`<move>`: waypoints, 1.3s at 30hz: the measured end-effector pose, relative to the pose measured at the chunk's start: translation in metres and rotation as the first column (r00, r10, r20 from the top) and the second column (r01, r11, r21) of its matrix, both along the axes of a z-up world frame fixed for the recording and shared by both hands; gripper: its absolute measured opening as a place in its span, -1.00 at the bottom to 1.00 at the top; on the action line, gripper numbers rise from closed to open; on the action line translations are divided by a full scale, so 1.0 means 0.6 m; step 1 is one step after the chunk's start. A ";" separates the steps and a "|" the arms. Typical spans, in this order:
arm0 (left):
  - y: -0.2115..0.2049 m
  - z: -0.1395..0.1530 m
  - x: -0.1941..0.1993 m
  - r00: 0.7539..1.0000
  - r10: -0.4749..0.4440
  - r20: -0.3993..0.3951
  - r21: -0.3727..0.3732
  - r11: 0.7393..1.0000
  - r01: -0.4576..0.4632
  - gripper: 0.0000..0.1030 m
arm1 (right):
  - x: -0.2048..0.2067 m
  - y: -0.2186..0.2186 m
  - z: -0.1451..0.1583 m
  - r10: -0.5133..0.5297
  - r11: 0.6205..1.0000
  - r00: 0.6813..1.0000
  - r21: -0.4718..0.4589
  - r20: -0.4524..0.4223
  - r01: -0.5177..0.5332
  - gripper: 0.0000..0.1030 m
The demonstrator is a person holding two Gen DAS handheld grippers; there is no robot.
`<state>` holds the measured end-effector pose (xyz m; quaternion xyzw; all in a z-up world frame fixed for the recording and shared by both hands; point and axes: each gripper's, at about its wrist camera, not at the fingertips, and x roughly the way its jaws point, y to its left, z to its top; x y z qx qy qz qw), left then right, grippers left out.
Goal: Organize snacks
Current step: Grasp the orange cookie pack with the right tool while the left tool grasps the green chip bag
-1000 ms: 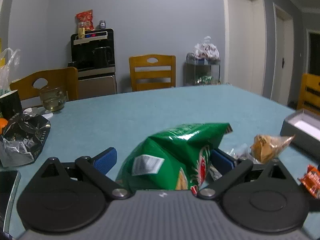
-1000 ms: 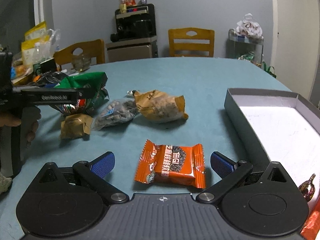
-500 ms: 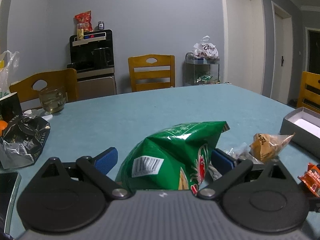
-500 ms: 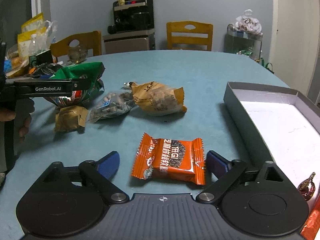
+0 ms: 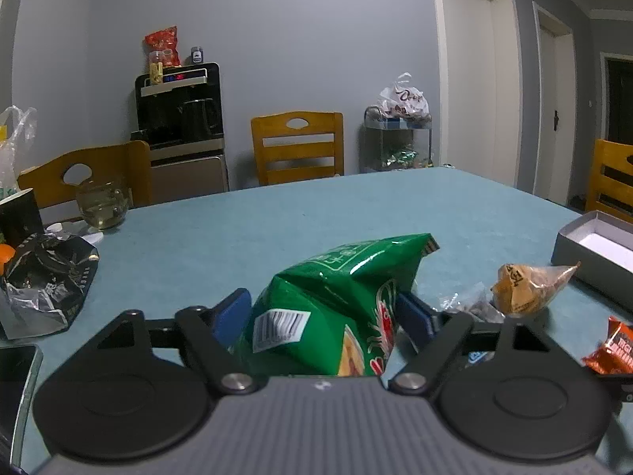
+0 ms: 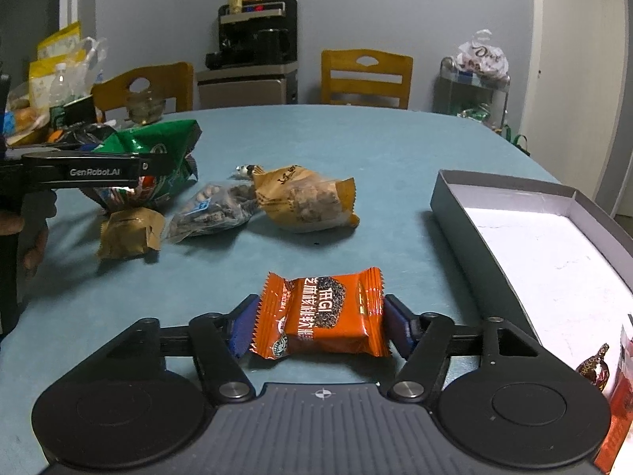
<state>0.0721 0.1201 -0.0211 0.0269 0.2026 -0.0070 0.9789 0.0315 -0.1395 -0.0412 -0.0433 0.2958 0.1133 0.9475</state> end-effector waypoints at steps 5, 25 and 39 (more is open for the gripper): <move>0.006 0.002 -0.008 1.000 0.011 0.020 -0.025 1.000 -0.011 0.33 | -0.003 0.004 0.002 0.033 0.999 0.999 0.001 0.009 -0.033 -0.15; 0.025 0.006 -0.025 0.998 0.005 0.064 -0.071 0.997 -0.001 0.12 | -0.037 0.003 0.045 0.130 0.991 0.985 -0.003 0.111 -0.130 -0.22; 0.005 -0.004 0.013 0.998 0.011 -0.059 -0.013 1.000 -0.012 0.79 | -0.048 -0.015 0.038 0.152 0.987 0.984 0.037 0.093 -0.156 -0.21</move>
